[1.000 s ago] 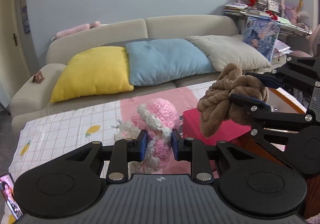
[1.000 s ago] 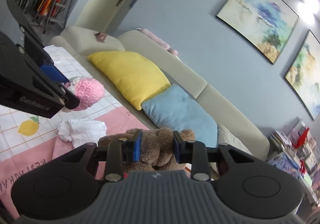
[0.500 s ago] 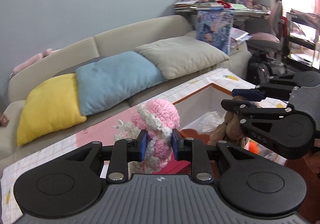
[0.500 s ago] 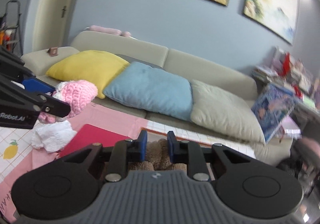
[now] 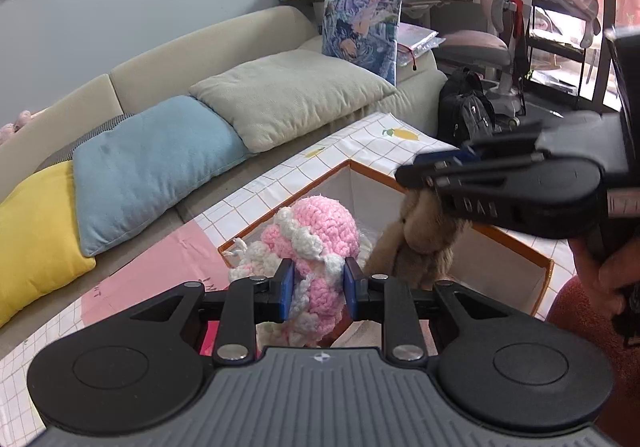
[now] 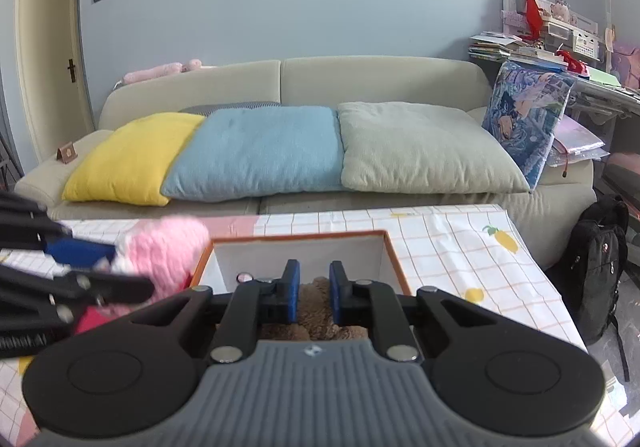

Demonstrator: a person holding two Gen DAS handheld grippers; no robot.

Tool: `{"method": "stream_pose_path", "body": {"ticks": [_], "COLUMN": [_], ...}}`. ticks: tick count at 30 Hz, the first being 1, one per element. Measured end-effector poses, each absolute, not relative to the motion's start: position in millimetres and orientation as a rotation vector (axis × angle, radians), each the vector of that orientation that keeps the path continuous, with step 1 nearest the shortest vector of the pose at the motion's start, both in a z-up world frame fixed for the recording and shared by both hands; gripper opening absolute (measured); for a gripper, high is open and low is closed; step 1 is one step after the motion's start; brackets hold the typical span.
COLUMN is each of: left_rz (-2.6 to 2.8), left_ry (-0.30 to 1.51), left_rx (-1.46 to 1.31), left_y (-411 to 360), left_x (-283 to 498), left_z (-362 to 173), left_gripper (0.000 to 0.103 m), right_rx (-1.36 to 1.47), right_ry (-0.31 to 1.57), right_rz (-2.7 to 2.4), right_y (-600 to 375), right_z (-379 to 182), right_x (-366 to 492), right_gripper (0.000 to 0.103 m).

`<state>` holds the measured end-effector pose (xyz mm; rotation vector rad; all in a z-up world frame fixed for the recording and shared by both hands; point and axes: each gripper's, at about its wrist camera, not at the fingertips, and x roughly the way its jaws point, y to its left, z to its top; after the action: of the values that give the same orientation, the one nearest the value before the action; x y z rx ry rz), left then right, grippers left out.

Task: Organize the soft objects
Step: 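Carry the knit hat and plush bear over the white box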

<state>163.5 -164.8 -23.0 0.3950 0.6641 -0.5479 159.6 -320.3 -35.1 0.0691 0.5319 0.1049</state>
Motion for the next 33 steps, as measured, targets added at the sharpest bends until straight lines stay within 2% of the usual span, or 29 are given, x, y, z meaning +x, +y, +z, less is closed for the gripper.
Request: {"method": "stream_pose_path", "body": {"ticks": [8, 9, 10, 15, 26, 29, 32, 33], "left_rz": [-0.525, -0.517, -0.51, -0.504, -0.538, -0.546, -0.547, -0.548], "left_ry": [0.7, 0.704, 0.71, 0.75, 0.776, 0.776, 0.776, 0.777], "left_rx": [0.453, 0.462, 0.468, 0.46, 0.46, 0.466, 0.47, 0.47], "left_y": [-177.8, -179.1, -179.6, -178.3, -180.2, -180.9, -182.1, -182.3], "left_x": [194.6, 198.0, 201.6, 211.8, 211.7, 213.0, 213.4, 213.4], "left_z": [-33.9, -35.7, -37.7, -44.7, -57.0, -56.8, -58.1, -58.4], "left_gripper": [0.029, 0.029, 0.029, 0.029, 0.029, 0.029, 0.029, 0.029], "right_rx": [0.129, 0.146, 0.149, 0.141, 0.192, 0.219, 0.244, 0.235], "right_ry": [0.496, 0.503, 0.51, 0.622, 0.877, 0.885, 0.837, 0.807], "right_rz": [0.126, 0.13, 0.128, 0.135, 0.11, 0.109, 0.116, 0.109], "right_y": [-331.4, -331.0, -329.5, -319.4, -333.2, -335.9, -337.1, -337.4], "right_z": [-29.2, -32.2, -36.3, -68.5, -121.8, -122.2, -107.8, -99.6], "right_x": [221.6, 230.0, 237.0, 256.4, 224.5, 217.5, 207.2, 204.5], "right_gripper": [0.012, 0.003, 0.0, 0.0, 0.0, 0.0, 0.005, 0.009]}}
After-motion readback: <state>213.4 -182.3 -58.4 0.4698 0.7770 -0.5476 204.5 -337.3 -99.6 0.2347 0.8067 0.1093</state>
